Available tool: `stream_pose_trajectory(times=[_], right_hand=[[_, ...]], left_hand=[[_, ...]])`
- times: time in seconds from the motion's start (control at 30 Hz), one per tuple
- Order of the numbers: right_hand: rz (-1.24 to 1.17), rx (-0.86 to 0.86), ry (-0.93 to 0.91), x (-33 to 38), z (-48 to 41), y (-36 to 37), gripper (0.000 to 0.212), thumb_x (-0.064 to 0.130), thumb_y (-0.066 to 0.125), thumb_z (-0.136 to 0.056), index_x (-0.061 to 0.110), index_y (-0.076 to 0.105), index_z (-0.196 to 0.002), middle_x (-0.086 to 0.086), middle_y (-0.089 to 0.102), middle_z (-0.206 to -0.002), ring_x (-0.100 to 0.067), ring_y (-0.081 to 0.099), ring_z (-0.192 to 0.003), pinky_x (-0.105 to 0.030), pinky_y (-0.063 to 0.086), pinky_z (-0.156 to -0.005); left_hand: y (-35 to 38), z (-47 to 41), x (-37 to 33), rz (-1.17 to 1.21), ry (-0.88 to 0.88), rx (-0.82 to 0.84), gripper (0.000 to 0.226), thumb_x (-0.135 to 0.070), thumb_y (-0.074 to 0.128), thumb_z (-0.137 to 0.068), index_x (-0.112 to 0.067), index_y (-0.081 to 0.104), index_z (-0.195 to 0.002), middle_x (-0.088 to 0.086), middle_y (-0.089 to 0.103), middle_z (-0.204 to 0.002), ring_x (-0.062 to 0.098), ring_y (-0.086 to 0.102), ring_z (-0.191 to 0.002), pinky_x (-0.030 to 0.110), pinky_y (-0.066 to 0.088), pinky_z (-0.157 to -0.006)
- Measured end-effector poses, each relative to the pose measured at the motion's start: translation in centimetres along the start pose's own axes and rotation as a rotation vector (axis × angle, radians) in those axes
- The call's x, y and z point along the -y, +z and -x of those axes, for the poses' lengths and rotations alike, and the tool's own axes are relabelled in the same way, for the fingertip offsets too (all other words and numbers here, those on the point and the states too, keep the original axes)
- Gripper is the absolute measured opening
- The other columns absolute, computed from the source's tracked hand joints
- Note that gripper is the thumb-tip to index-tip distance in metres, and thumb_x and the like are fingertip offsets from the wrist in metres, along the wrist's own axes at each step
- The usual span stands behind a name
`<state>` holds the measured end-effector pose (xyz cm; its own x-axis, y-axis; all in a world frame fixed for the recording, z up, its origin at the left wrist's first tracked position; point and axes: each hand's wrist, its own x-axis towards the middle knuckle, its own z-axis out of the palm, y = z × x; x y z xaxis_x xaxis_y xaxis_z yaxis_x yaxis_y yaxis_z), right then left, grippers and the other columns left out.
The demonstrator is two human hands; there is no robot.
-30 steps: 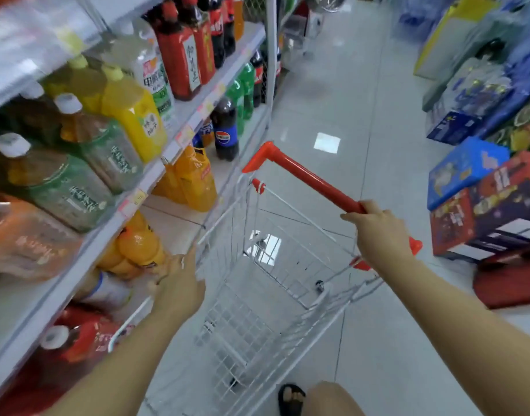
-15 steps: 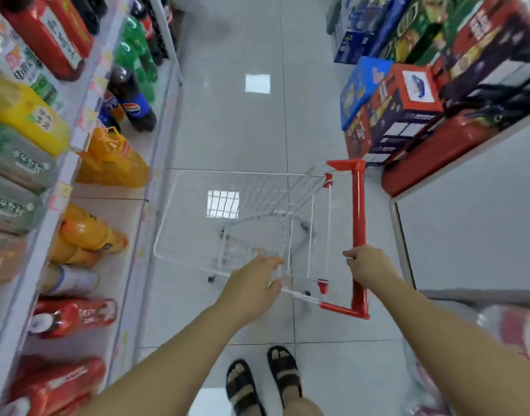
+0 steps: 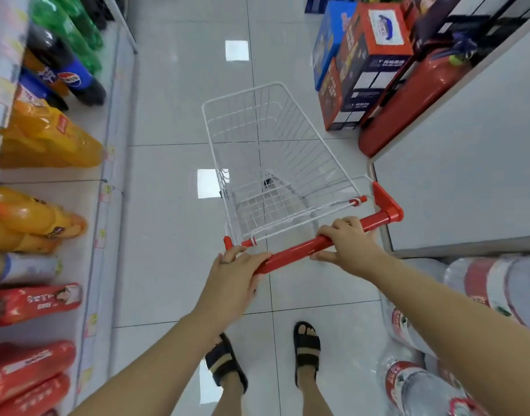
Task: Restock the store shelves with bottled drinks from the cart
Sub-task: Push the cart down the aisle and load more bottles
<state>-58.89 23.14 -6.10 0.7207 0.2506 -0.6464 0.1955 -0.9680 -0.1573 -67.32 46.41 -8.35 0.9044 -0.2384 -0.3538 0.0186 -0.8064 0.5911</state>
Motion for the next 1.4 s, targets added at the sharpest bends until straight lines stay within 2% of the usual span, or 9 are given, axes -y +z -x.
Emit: stream_pose_trajectory(times=[0.13, 0.33, 0.53, 0.73, 0.83, 0.93, 1.07, 1.23, 1.4], right_hand=[[0.019, -0.109, 0.077, -4.9, 0.4, -0.6, 0.051, 0.067, 0.047, -0.079, 0.032, 0.050, -0.115, 0.006, 0.049, -0.114, -0.022, 0.034, -0.123, -0.055, 0.035, -0.097], [-0.146, -0.072, 0.160, -14.6, 0.6, -1.7, 0.049, 0.067, 0.042, -0.081, 0.027, 0.052, -0.108, 0.004, 0.040, -0.096, -0.027, 0.035, -0.111, -0.049, 0.031, -0.101], [-0.175, -0.117, 0.179, -21.9, 1.8, -2.9, 0.043, 0.056, 0.042, -0.089, 0.019, 0.052, -0.110, 0.001, 0.040, -0.095, -0.020, 0.034, -0.098, -0.034, 0.021, -0.096], [-0.182, -0.089, 0.245, -27.0, 2.6, -2.8, 0.057, 0.066, 0.035, -0.082, 0.023, 0.051, -0.116, 0.000, 0.040, -0.097, -0.030, 0.039, -0.109, -0.043, 0.026, -0.102], [-0.161, -0.101, 0.241, -27.7, 2.1, -3.0, 0.074, 0.079, 0.021, -0.069, 0.026, 0.050, -0.111, 0.000, 0.042, -0.098, -0.031, 0.040, -0.109, -0.048, 0.030, -0.103], [-0.124, -0.140, 0.238, -28.0, 1.8, -3.4, 0.061, 0.068, 0.034, -0.082, 0.020, 0.051, -0.114, -0.008, 0.050, -0.108, -0.031, 0.039, -0.111, -0.043, 0.026, -0.104], [-0.137, -0.147, 0.272, -28.9, 2.3, -3.6, 0.084, 0.083, 0.020, -0.069, 0.025, 0.051, -0.121, -0.009, 0.050, -0.119, -0.031, 0.036, -0.121, -0.051, 0.026, -0.107], [-0.146, -0.291, 0.422, -25.1, 3.8, -3.5, 0.050, 0.047, 0.048, -0.091, 0.026, 0.041, -0.136, -0.004, 0.039, -0.141, -0.026, 0.024, -0.136, -0.061, 0.017, -0.110], [-0.242, -0.297, 0.140, -16.0, 6.2, -3.7, 0.036, 0.030, 0.052, -0.092, 0.022, 0.052, -0.127, -0.002, 0.054, -0.128, -0.022, 0.048, -0.118, -0.038, 0.038, -0.101]], left_hand=[[1.0, -3.9, -3.6, -0.050, 0.136, -0.044, 0.040, -0.020, 0.051, -0.095, -0.031, 0.048, -0.134, -0.010, 0.061, -0.118, 0.016, 0.033, -0.127, 0.031, 0.025, -0.106], [3.5, -10.9, -10.5, -0.098, 0.243, -0.016, 0.037, -0.022, 0.052, -0.094, -0.029, 0.052, -0.131, -0.010, 0.064, -0.108, 0.013, 0.041, -0.111, 0.019, 0.029, -0.089], [6.2, -16.4, -16.8, -0.097, 0.303, 0.062, 0.037, -0.023, 0.048, -0.096, -0.030, 0.048, -0.133, -0.011, 0.059, -0.118, 0.013, 0.035, -0.116, 0.018, 0.024, -0.095], [8.8, -18.7, -20.7, -0.102, 0.347, 0.062, 0.037, -0.023, 0.048, -0.096, -0.030, 0.048, -0.132, -0.012, 0.058, -0.122, 0.014, 0.033, -0.118, 0.017, 0.022, -0.097], [8.9, -19.6, -21.0, -0.124, 0.336, 0.052, 0.039, -0.024, 0.048, -0.096, -0.030, 0.046, -0.135, -0.012, 0.056, -0.126, 0.015, 0.032, -0.119, 0.018, 0.022, -0.096], [8.9, -19.9, -21.2, -0.144, 0.329, 0.066, 0.039, -0.026, 0.046, -0.096, -0.030, 0.044, -0.135, -0.011, 0.056, -0.127, 0.017, 0.033, -0.120, 0.023, 0.026, -0.098], [9.3, -20.1, -22.2, -0.213, 0.313, 0.076, 0.039, -0.029, 0.042, -0.098, -0.032, 0.040, -0.137, -0.006, 0.053, -0.130, 0.020, 0.031, -0.126, 0.034, 0.032, -0.101], [8.3, -17.9, -23.2, -0.253, 0.232, 0.007, 0.048, -0.020, 0.044, -0.097, -0.030, 0.032, -0.143, 0.002, 0.032, -0.147, 0.023, 0.017, -0.139, 0.039, 0.023, -0.109], [3.6, -9.8, -20.8, -0.032, 0.012, 0.012, 0.042, -0.024, 0.043, -0.097, -0.028, 0.039, -0.139, -0.002, 0.043, -0.138, 0.018, 0.046, -0.121, 0.033, 0.038, -0.100]])
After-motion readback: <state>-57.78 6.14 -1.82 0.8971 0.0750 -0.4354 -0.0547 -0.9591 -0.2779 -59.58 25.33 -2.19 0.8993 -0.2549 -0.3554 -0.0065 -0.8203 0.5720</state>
